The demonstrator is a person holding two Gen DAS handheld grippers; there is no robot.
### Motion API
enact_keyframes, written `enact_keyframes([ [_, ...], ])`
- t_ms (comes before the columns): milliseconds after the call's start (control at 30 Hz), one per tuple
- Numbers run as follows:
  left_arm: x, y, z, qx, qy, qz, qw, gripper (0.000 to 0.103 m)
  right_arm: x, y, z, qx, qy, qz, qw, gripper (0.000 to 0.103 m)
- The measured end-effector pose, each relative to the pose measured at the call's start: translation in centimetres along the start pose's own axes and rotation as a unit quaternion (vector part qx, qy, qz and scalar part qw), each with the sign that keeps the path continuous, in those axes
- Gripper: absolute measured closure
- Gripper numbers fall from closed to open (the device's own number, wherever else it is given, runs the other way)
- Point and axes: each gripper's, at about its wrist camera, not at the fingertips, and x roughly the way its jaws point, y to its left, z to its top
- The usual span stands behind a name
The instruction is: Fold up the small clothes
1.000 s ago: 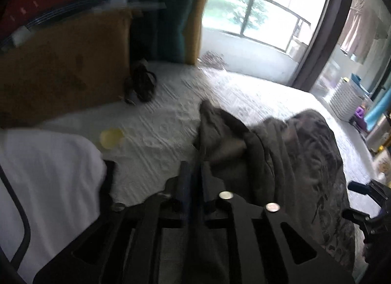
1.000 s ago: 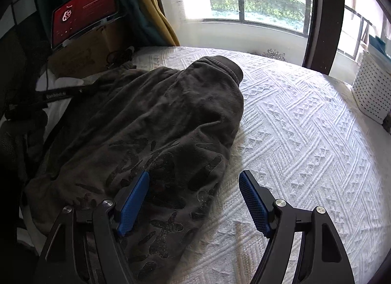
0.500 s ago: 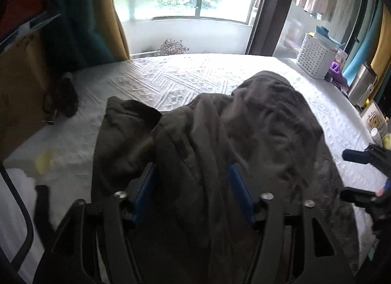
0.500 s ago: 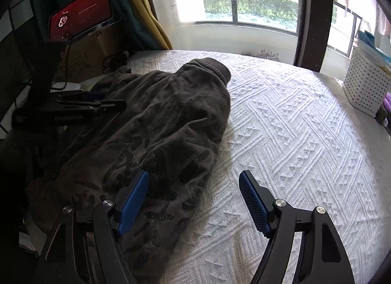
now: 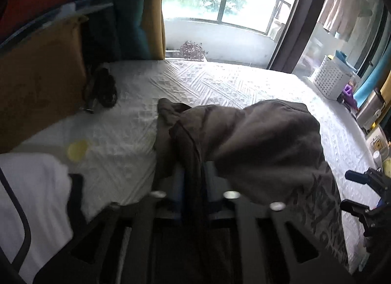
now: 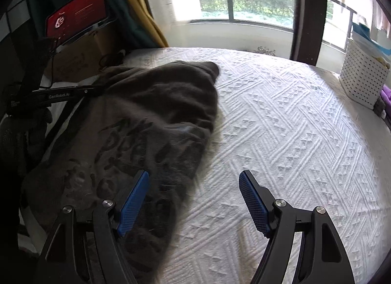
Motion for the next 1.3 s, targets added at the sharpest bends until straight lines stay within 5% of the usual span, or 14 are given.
enact_keyframes([
  [33, -1.0, 0.0, -0.4, -0.002, -0.006, -0.003, 1.0000, 0.055, 0.0, 0.1, -0.1, -0.001, 0.000, 0.000, 1.000, 0.026],
  [300, -5.8, -1.1, -5.0, 0.004, 0.006, -0.032, 0.9995, 0.054, -0.8, 1.1, -1.0, -0.003, -0.003, -0.003, 1.000, 0.026],
  [600, -6.6, -3.3, -11.2, 0.010, 0.031, -0.068, 0.9972, 0.054, -1.1, 4.1, -2.8, -0.021, 0.002, 0.001, 1.000, 0.026],
  [667, -7.1, -3.7, -12.2, 0.024, 0.017, -0.068, 0.9973, 0.068, -1.1, 4.8, -3.3, -0.026, 0.006, 0.002, 1.000, 0.026],
  [700, -7.2, -3.9, -12.6, 0.032, 0.016, -0.066, 0.9971, 0.092, -1.1, 5.0, -3.6, -0.028, 0.008, 0.001, 1.000, 0.026],
  [733, -7.4, -3.9, -13.0, 0.031, 0.014, -0.065, 0.9973, 0.098, -1.0, 5.3, -3.9, -0.029, 0.010, 0.000, 1.000, 0.026],
  [1167, -9.5, -2.0, -15.1, 0.009, 0.006, -0.034, 0.9994, 0.100, -1.1, 5.3, -6.9, -0.020, 0.021, -0.024, 0.999, 0.025],
  [1300, -10.5, -2.6, -15.1, 0.010, -0.002, -0.040, 0.9991, 0.093, -1.4, 5.2, -7.2, -0.018, 0.020, -0.024, 0.999, 0.025],
])
